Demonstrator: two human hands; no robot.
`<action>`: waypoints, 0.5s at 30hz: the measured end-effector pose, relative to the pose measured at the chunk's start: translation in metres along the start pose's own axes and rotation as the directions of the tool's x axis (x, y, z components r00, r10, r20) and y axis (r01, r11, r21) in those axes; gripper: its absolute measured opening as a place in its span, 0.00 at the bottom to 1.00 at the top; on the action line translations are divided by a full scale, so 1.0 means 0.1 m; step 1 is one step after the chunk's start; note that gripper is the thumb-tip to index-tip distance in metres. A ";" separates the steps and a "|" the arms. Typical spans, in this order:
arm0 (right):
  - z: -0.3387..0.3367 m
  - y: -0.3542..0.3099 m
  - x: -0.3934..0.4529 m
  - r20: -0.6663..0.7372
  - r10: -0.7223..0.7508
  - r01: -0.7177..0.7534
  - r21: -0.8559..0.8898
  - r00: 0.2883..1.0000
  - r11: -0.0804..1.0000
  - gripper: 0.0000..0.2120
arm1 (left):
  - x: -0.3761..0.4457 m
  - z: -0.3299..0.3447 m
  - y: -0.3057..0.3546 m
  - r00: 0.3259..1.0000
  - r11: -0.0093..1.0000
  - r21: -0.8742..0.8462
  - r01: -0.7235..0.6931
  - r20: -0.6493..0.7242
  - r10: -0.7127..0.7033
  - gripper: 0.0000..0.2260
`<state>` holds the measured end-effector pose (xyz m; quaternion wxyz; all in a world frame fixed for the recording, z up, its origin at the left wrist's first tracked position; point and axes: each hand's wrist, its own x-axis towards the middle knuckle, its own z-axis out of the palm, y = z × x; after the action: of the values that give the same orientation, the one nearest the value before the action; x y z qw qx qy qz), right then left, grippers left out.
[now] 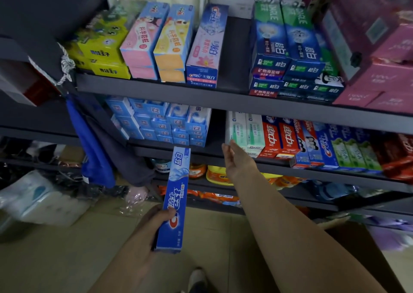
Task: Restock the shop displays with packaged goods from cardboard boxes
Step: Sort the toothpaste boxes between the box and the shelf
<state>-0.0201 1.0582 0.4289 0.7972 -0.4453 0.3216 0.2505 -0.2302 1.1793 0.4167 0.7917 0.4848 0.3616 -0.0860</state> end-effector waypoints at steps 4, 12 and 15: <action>-0.09 -0.11 -0.12 -0.013 0.076 -0.074 0.112 0.997 0.991 0.06 | -0.03 0.08 0.05 1.000 0.999 -0.030 0.027 0.014 -0.027 0.42; -0.59 0.17 -1.16 0.281 0.094 0.189 -0.822 0.955 0.537 0.10 | -0.14 0.46 0.07 0.999 0.998 -0.049 -0.032 0.019 0.033 0.36; -0.78 0.26 -1.27 0.385 0.170 0.265 -0.836 0.907 0.480 0.15 | -0.24 0.68 0.05 0.997 0.993 -0.086 -0.082 0.000 0.082 0.22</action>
<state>-0.1451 0.9885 0.4777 0.5135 -0.7325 -0.0426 0.4449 -0.2116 1.1205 0.4544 0.8153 0.4645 0.3435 -0.0386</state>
